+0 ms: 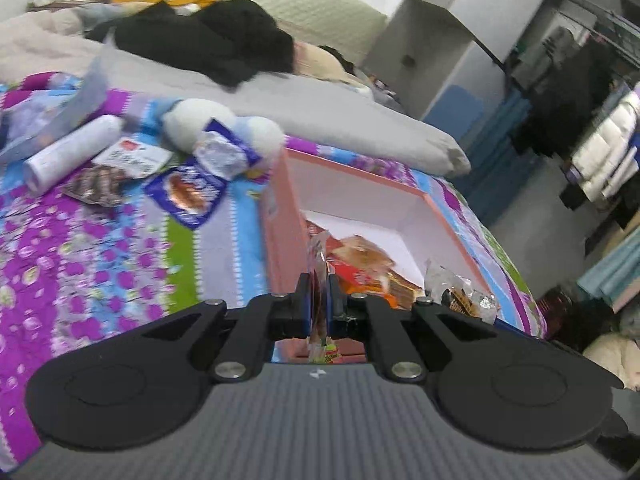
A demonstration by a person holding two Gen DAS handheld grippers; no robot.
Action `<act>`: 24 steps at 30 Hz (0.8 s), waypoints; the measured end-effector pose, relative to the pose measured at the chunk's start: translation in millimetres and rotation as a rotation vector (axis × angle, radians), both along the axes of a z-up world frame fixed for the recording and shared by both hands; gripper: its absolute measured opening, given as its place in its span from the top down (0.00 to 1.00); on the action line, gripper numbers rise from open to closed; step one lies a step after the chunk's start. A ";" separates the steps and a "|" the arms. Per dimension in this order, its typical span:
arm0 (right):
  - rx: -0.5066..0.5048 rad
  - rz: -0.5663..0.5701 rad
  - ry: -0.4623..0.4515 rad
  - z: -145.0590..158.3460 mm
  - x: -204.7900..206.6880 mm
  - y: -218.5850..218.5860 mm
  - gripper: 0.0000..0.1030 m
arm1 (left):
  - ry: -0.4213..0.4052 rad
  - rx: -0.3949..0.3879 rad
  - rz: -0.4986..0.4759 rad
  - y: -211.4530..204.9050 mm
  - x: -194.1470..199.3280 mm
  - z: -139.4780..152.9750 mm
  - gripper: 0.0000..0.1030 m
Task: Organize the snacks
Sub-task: 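Open both grippers to drop the packets into the pink box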
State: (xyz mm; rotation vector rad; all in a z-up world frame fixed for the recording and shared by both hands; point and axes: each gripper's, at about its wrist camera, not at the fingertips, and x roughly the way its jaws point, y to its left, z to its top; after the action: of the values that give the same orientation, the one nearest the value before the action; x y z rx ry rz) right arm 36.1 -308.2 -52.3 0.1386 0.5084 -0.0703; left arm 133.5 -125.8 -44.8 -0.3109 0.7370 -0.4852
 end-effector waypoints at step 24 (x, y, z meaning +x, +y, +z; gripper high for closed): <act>0.041 -0.072 0.185 -57.8 131.9 -120.2 0.30 | 0.100 0.156 -0.155 -157.9 156.7 -43.6 0.92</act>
State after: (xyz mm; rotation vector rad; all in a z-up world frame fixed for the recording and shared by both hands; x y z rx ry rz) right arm 168.0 -428.4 -110.2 0.1912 0.6894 -0.1441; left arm 290.3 -283.7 -88.3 -0.1333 0.8953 -0.5576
